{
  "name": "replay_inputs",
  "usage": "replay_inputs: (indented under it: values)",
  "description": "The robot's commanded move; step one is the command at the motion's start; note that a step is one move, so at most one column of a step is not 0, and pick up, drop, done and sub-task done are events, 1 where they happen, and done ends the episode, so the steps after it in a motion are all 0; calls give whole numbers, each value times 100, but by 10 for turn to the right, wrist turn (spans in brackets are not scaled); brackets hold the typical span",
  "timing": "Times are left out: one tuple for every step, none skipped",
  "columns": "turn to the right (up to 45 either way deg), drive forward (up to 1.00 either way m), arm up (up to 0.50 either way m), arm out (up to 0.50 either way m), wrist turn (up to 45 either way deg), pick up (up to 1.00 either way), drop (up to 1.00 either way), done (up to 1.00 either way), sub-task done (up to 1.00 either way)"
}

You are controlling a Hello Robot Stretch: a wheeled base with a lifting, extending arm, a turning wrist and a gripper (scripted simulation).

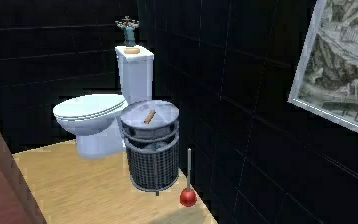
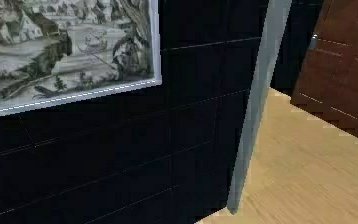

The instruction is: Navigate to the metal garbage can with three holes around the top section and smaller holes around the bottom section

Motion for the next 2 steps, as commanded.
replay_inputs:
  values:
    - [0, 40, 0, 0, 0, 0, 0, 0, 0]
    - [-120, 0, 0, 0, 0, 0, 0, 0, 0]
